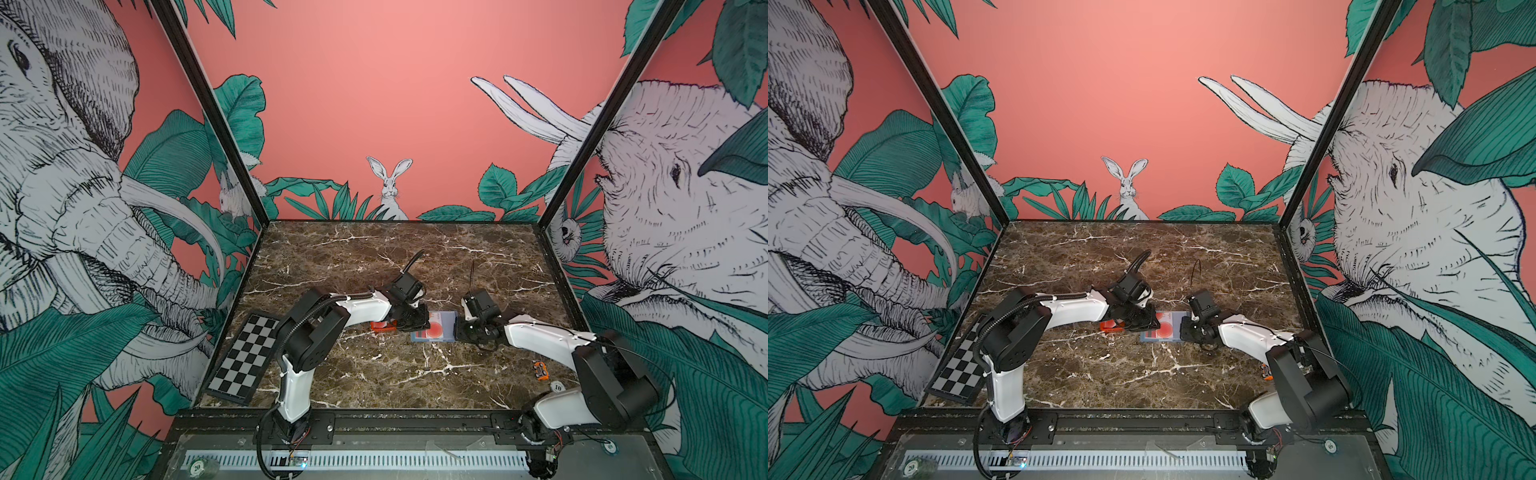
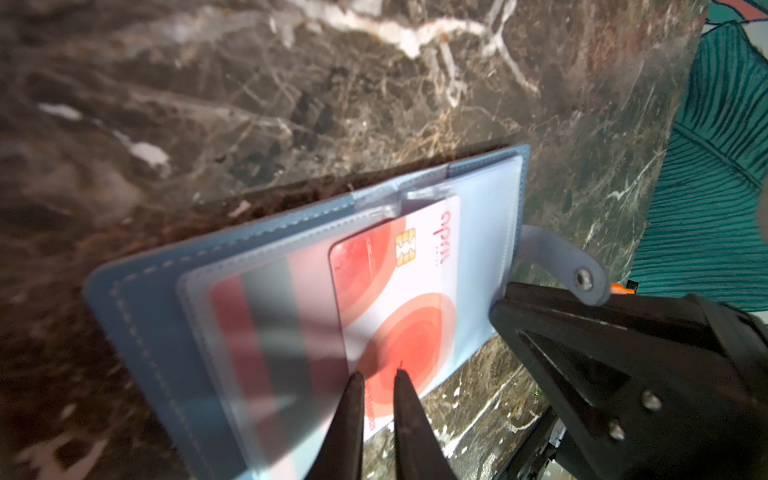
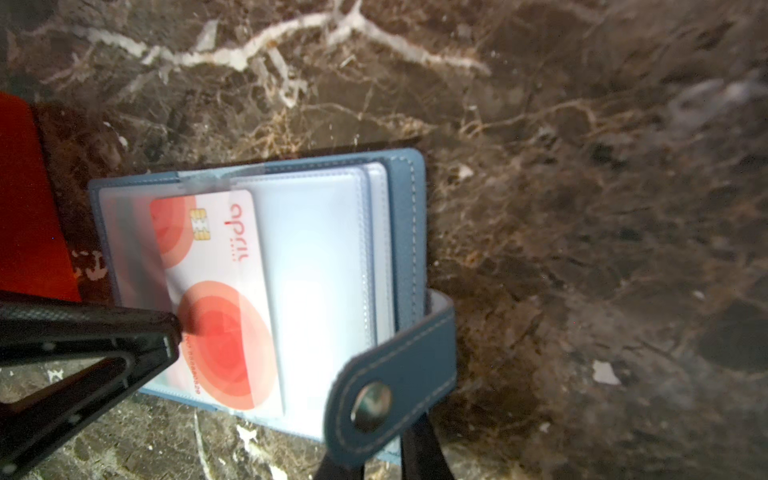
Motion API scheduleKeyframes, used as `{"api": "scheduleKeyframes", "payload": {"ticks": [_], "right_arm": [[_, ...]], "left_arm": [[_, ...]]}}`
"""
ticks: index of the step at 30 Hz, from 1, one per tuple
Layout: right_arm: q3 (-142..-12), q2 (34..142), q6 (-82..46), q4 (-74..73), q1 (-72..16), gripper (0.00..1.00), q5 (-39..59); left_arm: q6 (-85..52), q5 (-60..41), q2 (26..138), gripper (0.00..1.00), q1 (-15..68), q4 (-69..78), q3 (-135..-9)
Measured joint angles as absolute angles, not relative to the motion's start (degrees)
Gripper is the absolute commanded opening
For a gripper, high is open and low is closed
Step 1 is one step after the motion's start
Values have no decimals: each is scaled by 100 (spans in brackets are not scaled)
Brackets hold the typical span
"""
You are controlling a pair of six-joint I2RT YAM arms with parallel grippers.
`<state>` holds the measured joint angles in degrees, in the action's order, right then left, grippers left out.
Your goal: Put the credit cards into the card holder
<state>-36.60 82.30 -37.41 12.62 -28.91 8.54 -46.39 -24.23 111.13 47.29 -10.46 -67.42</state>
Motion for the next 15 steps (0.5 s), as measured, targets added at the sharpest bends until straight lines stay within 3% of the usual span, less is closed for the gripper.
{"api": "scheduleKeyframes", "payload": {"ticks": [15], "right_arm": [[-3660, 8235, -3741, 1260, -2888, 16, 854]], "left_arm": [[-4307, -2027, 11144, 19, 4762, -1577, -6995]]}}
